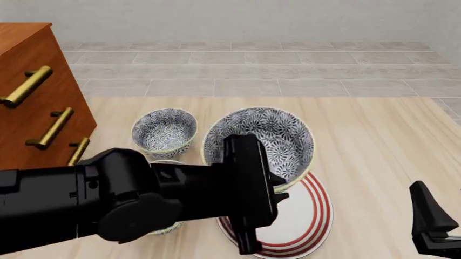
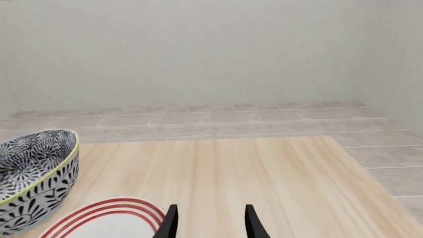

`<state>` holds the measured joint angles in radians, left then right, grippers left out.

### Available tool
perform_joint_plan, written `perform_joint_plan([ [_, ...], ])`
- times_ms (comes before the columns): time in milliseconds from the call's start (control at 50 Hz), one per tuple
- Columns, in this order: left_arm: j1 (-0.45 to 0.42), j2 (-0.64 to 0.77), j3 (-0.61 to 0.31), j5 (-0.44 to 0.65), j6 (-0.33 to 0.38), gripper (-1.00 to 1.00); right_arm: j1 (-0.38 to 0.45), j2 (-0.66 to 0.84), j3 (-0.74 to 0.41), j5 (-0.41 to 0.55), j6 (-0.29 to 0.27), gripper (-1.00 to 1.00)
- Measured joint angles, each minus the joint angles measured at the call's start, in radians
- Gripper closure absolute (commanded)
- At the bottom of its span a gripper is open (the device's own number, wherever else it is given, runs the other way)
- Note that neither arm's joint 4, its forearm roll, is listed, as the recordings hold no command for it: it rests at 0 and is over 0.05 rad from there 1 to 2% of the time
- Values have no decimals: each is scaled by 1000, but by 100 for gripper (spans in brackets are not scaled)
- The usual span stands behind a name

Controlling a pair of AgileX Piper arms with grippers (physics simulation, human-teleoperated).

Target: Put the bowl at the front on the plate.

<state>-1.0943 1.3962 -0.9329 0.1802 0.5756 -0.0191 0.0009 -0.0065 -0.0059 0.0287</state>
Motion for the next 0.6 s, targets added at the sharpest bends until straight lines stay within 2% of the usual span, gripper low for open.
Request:
perform_joint_plan([
  [260,-28,64,-58,-8,-40,100,-3,0,0,-2,5,-100],
  [600,-29,135,-90,-33,-86,100,0,0,1,0,1,-100],
])
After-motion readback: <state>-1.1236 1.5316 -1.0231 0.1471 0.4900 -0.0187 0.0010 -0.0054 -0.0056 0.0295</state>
